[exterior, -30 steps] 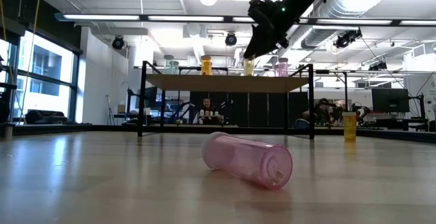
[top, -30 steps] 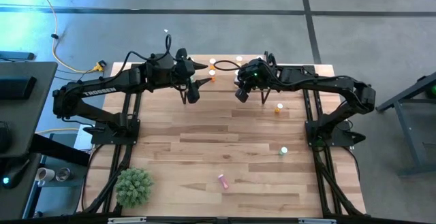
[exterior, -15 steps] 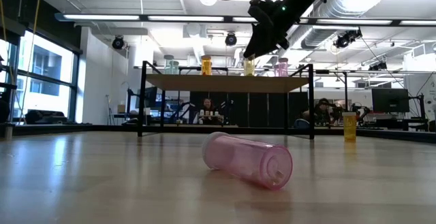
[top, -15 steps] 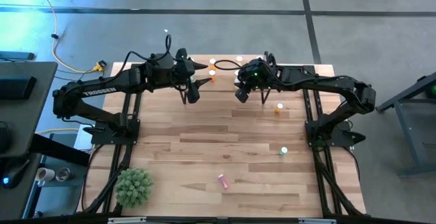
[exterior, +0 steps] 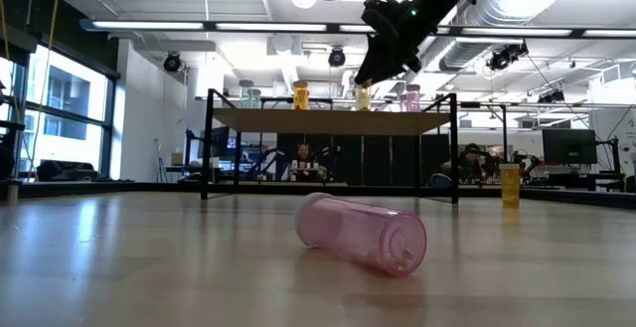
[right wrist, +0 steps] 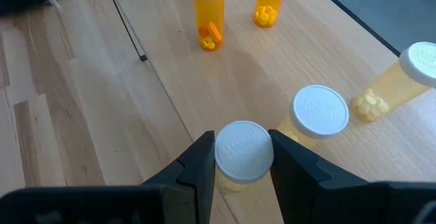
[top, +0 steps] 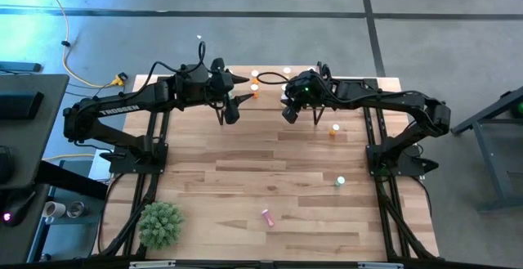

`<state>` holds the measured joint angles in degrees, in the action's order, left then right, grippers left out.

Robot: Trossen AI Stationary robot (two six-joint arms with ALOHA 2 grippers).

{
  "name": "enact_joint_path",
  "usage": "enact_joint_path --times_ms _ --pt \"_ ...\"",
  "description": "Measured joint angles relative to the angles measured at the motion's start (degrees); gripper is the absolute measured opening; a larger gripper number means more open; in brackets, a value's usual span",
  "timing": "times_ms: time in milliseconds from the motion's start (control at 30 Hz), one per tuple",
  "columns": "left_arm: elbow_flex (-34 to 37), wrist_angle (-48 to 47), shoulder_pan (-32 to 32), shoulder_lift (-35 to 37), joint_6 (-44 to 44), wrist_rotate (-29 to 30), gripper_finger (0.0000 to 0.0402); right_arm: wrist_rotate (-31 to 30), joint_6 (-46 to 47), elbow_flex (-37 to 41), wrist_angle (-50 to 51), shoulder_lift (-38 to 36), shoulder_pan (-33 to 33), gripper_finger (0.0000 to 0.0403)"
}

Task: Pick and place medicine bottles onto shelf by color
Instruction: Put the yellow pill bottle on the shelf aligned with the other yellow pill bottles

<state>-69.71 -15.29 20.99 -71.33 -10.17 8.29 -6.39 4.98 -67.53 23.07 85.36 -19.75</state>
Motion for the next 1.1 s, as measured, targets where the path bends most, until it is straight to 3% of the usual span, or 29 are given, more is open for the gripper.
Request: enact_joint_path --times_ms 333,1100 --pt "0.00 -0.02 0.02 0.00 0.02 -0.02 0.0218 -1.42 -0.07 0.31 0.57 0.18 -0.02 0.0167" --pt "0.00 -0.44 0.00 0.00 0.06 -0.02 0.0218 -0.59 0.14 0.17 -1.22 0.04 0.05 0.0167"
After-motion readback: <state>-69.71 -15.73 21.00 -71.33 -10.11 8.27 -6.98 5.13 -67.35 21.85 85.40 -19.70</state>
